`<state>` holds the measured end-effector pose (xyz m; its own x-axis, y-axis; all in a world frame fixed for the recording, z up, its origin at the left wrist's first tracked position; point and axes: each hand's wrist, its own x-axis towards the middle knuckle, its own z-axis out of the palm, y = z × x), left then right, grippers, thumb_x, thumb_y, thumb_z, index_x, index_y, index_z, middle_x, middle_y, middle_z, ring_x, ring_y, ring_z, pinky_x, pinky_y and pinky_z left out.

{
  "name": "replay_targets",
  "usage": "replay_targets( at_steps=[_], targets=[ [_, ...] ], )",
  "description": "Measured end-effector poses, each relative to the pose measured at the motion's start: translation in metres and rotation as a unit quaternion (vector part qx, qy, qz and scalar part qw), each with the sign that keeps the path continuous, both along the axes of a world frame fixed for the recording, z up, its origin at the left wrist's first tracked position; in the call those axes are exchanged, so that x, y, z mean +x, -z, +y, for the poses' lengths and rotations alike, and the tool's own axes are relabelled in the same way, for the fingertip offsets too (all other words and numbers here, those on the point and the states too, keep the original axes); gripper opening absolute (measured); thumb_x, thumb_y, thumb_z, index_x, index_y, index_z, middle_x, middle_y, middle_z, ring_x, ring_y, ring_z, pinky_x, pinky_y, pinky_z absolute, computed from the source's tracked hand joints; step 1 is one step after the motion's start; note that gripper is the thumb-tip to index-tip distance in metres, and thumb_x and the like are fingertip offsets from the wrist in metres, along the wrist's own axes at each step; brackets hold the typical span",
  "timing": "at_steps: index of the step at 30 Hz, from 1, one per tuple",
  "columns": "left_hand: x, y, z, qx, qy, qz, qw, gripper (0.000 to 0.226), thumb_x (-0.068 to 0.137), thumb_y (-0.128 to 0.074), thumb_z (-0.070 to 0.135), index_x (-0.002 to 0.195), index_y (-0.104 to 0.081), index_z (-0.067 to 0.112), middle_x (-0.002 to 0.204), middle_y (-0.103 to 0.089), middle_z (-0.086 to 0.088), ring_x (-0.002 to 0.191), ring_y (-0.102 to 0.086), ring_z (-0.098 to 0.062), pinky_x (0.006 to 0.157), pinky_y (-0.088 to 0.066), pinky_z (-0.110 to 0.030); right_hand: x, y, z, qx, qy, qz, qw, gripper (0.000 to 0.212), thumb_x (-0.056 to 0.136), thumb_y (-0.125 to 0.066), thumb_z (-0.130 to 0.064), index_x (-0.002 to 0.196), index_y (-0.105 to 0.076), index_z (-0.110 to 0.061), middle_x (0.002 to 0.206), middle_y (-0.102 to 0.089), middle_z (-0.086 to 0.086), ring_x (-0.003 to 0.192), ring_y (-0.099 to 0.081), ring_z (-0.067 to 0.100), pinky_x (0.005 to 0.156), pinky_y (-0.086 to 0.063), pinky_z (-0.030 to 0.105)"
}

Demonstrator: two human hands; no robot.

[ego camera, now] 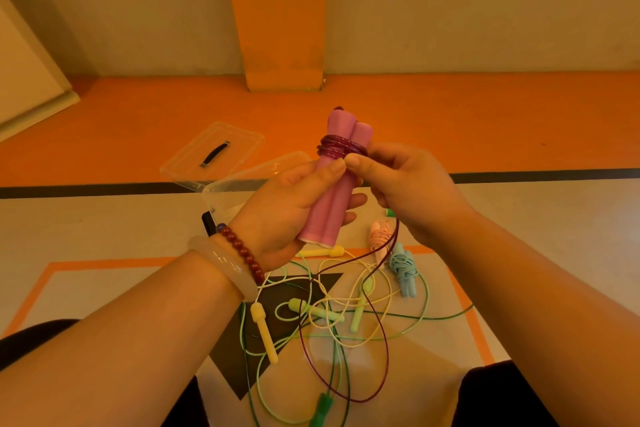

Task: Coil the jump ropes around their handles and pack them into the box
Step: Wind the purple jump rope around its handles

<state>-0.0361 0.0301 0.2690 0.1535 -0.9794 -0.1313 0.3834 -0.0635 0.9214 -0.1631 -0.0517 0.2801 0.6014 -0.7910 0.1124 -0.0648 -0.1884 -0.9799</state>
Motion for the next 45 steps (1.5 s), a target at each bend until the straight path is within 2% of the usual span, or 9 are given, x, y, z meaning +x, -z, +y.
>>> replay_targets(
  at_steps=[4,9,16,20,29,35,38,41,45],
  targets=[
    [-0.001,-0.001,-0.001,0.008,-0.011,-0.013,1.000,0.027,0.092,-0.051,0.024,0.115,-0.059,0.013,0.100,-0.072,-0.007,0.085,-0.071,-0.019,0.073,-0.058,-0.030,-0.002,-0.002,0.000,-0.034,0.025,0.027,0.999,0.015,0.087,-0.066,-0.020,0.072,-0.064,-0.016,0.041,-0.050,-0.016,0.038,-0.044,-0.003,0.043,-0.029,0.007],
    [-0.006,0.000,0.001,0.029,-0.021,-0.033,0.999,0.025,0.099,-0.042,0.032,0.114,-0.058,0.022,0.107,-0.072,-0.008,0.093,-0.071,-0.027,0.082,-0.056,-0.046,0.002,0.003,0.004,-0.052,0.047,0.037,0.997,0.009,0.085,-0.070,-0.025,0.086,-0.071,-0.016,0.070,-0.070,0.001,0.061,-0.061,0.001,0.056,-0.048,0.018],
    [-0.016,-0.002,0.002,0.046,-0.142,-0.185,0.971,0.040,0.097,-0.033,0.055,0.088,-0.061,0.028,0.067,-0.070,0.001,0.054,-0.065,-0.016,0.056,-0.059,-0.038,0.009,0.002,0.012,-0.038,0.020,0.041,0.998,0.013,0.085,-0.069,-0.021,0.084,-0.069,-0.007,0.050,-0.056,-0.010,0.044,-0.047,-0.003,0.047,-0.036,0.010],
    [-0.011,-0.003,0.002,0.030,-0.156,-0.227,0.961,0.042,0.097,-0.031,0.053,0.091,-0.060,0.022,0.060,-0.067,0.003,0.045,-0.061,-0.014,0.043,-0.051,-0.026,0.006,0.000,0.005,-0.003,-0.020,0.032,0.999,0.024,0.086,-0.067,-0.023,0.085,-0.069,0.000,0.056,-0.050,0.002,0.047,-0.038,0.006,0.047,-0.034,0.017],
    [-0.010,-0.001,0.002,0.044,-0.098,-0.090,0.990,0.052,0.088,-0.033,0.062,0.093,-0.059,0.018,0.061,-0.063,0.002,0.044,-0.054,-0.013,0.041,-0.043,-0.022,-0.005,0.003,-0.010,0.094,-0.112,-0.019,0.989,0.028,0.071,-0.063,-0.022,0.094,-0.068,-0.006,0.060,-0.060,-0.005,0.051,-0.048,0.003,0.047,-0.034,0.014],
    [-0.006,0.001,-0.001,0.072,-0.060,0.007,0.996,0.059,0.089,-0.031,0.066,0.105,-0.059,0.016,0.064,-0.061,0.000,0.044,-0.053,-0.011,0.041,-0.042,-0.022,-0.003,0.008,-0.004,0.125,-0.075,-0.053,0.988,0.022,0.076,-0.064,-0.014,0.096,-0.069,-0.008,0.064,-0.064,-0.005,0.047,-0.042,0.003,0.046,-0.035,0.012],
    [-0.004,0.000,-0.002,0.080,-0.117,-0.117,0.983,0.054,0.091,-0.032,0.062,0.111,-0.056,0.018,0.073,-0.067,-0.001,0.049,-0.060,-0.014,0.046,-0.047,-0.025,0.003,0.009,-0.001,0.111,-0.027,-0.037,0.993,0.015,0.084,-0.064,-0.006,0.097,-0.071,-0.010,0.077,-0.065,0.008,0.047,-0.041,0.004,0.047,-0.036,0.014],
    [0.000,0.006,-0.004,0.072,-0.212,-0.331,0.917,0.049,0.092,-0.039,0.057,0.123,-0.047,0.021,0.086,-0.060,0.011,0.065,-0.060,-0.003,0.052,-0.046,-0.016,0.007,0.010,0.001,0.091,0.020,-0.017,0.995,0.015,0.085,-0.067,-0.009,0.097,-0.073,-0.017,0.077,-0.067,0.006,0.050,-0.042,0.006,0.049,-0.038,0.016],
    [-0.003,0.014,0.001,-0.016,-0.159,-0.447,0.880,0.064,0.079,-0.043,0.073,0.125,-0.046,0.030,0.104,-0.062,0.008,0.087,-0.061,-0.006,0.064,-0.046,-0.020,0.009,0.011,0.003,0.066,0.075,-0.007,0.995,0.012,0.085,-0.069,-0.015,0.089,-0.073,-0.026,0.071,-0.064,0.005,0.052,-0.042,0.006,0.053,-0.037,0.022]
  ],
)
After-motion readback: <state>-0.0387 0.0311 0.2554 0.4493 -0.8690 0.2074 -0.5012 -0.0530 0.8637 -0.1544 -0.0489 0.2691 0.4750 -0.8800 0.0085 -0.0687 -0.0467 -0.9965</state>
